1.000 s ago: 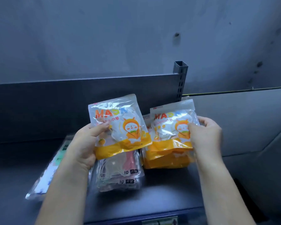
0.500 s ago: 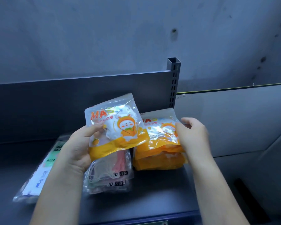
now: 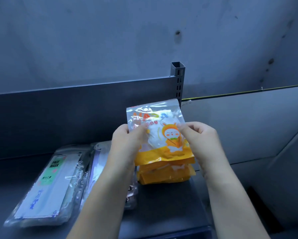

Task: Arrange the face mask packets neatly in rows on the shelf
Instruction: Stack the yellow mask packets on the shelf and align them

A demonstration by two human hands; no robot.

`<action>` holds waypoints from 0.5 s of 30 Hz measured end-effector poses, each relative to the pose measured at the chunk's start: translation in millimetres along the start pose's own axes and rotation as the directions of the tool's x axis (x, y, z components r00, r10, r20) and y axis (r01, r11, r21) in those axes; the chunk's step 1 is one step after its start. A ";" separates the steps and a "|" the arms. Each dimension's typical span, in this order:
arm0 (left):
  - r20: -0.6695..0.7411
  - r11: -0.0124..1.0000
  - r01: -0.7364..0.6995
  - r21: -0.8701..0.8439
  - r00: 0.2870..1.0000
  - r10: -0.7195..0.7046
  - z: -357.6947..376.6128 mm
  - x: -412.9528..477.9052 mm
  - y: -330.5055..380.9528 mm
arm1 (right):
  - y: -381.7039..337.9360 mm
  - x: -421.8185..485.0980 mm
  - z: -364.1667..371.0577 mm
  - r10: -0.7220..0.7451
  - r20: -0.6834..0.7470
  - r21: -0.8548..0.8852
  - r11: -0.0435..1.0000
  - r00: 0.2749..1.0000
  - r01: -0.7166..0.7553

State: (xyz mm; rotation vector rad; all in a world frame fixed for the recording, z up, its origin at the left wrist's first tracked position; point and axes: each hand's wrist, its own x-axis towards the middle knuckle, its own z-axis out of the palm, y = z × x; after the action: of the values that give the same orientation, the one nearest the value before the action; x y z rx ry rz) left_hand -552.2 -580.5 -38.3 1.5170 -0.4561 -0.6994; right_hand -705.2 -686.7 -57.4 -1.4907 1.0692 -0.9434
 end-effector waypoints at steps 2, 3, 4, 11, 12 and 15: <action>-0.048 0.992 -0.042 0.116 0.998 0.048 6.3 3.8 -9.4 | 3.5 1.0 -2.6 0.001 -0.007 0.016 1.000 1.000 -0.001; -0.081 0.982 -0.064 0.177 0.994 0.080 8.1 6.4 -13.6 | 6.2 2.0 -3.6 -0.001 -0.018 0.005 1.000 1.000 0.001; -0.103 0.968 -0.071 0.241 0.990 0.099 9.1 7.2 -15.8 | 8.4 2.5 -4.6 -0.001 -0.030 -0.012 1.000 1.000 0.001; -0.091 0.923 -0.010 0.384 0.995 0.048 9.1 12.7 -27.4 | 12.7 -0.8 1.2 0.031 0.011 -0.071 0.997 0.999 -0.030; -0.080 0.938 -0.002 0.345 0.996 0.032 7.8 14.3 -29.3 | 10.8 -2.4 2.3 0.018 0.009 -0.094 0.995 1.000 -0.017; -0.048 0.950 -0.060 0.307 0.996 0.079 5.1 11.7 -26.3 | 3.2 -7.0 3.0 -0.057 0.015 -0.194 0.979 0.998 0.059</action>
State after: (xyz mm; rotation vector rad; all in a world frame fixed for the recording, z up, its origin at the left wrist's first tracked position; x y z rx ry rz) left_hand -550.5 -590.0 -65.8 1.7985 -0.5904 -0.5430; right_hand -704.9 -679.4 -61.3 -1.6919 1.1429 -0.8917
